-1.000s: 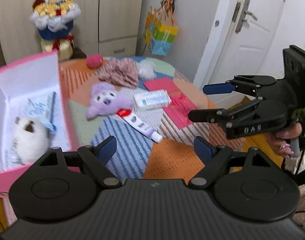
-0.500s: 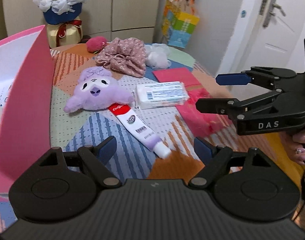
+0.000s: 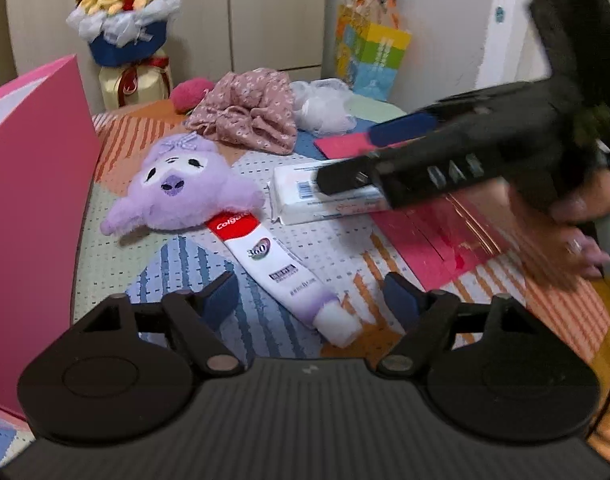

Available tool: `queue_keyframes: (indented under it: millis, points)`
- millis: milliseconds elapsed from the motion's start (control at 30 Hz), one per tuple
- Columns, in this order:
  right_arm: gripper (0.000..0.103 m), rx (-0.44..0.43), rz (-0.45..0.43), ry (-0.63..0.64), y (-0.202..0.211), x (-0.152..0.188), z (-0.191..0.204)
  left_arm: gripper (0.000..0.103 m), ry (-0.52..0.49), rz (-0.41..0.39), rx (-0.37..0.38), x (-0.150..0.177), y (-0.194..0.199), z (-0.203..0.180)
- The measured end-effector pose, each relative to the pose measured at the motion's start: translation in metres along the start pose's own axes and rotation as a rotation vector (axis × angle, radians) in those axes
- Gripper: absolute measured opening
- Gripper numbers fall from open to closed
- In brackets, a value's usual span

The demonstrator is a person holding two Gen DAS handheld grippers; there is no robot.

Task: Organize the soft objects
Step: 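Grasp the Colgate toothpaste tube with the left gripper while the right gripper grasps the soap box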

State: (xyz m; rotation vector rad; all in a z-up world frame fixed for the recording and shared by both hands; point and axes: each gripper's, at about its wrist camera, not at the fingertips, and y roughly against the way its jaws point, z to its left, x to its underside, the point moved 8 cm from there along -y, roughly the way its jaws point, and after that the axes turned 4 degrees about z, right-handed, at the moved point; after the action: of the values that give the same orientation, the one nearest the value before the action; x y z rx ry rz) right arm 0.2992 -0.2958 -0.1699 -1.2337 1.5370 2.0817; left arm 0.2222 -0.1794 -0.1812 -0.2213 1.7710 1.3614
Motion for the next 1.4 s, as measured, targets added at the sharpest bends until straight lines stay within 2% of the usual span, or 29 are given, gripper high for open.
queue_keyframes:
  millis: [67,133,200,300,433,600,733,767,867,967,1100,1267,1333,1367,1400]
  points:
    - [0.08,-0.046,-0.005,-0.026,-0.005,-0.001,0.0,0.061,-0.003,-0.007,-0.031,0.003,0.002,0.002]
    - [0.08,-0.053,-0.001,-0.017,-0.011,-0.002,0.002,0.055,0.011,-0.003,-0.037,0.004,0.005,0.007]
    - [0.08,-0.042,0.006,0.014,-0.015,-0.003,0.006,0.04,0.018,0.006,-0.039,0.005,0.008,0.011]
    - [0.081,-0.044,0.018,0.054,-0.018,-0.001,0.014,0.033,0.033,0.026,-0.052,0.007,0.013,0.019]
    - [0.084,-0.046,0.024,0.099,-0.016,0.006,0.02,0.033,0.071,0.035,-0.052,0.002,0.008,0.026]
    - [0.081,0.036,0.056,0.193,-0.016,0.013,0.025,0.041,0.059,0.025,-0.098,-0.015,-0.012,0.026]
    - [0.071,0.06,0.051,0.175,-0.014,0.014,0.018,0.044,0.1,0.017,-0.116,-0.02,-0.019,0.029]
    - [0.066,0.053,0.05,0.166,-0.014,0.014,0.015,0.044,0.111,0.012,-0.118,-0.021,-0.019,0.03]
    - [0.057,0.034,0.047,0.156,-0.01,0.012,0.012,0.035,0.102,-0.003,-0.143,-0.018,-0.017,0.031]
    - [0.05,0.019,0.053,0.132,-0.004,0.014,0.013,0.032,0.092,-0.005,-0.132,-0.016,-0.012,0.033]
    - [0.05,0.038,0.091,0.177,-0.004,0.019,0.023,0.032,0.091,0.014,-0.133,-0.015,-0.01,0.037]
    - [0.051,0.035,0.107,0.193,-0.013,0.014,0.026,0.04,0.131,0.03,-0.152,-0.018,-0.014,0.041]
    - [0.046,0.029,0.097,0.179,-0.016,0.012,0.025,0.04,0.128,0.028,-0.16,-0.018,-0.016,0.04]
    - [0.045,0.033,0.089,0.17,-0.016,0.013,0.026,0.032,0.122,0.028,-0.16,-0.018,-0.015,0.039]
    - [0.045,0.041,0.084,0.164,-0.016,0.013,0.026,0.03,0.114,0.024,-0.152,-0.018,-0.014,0.038]
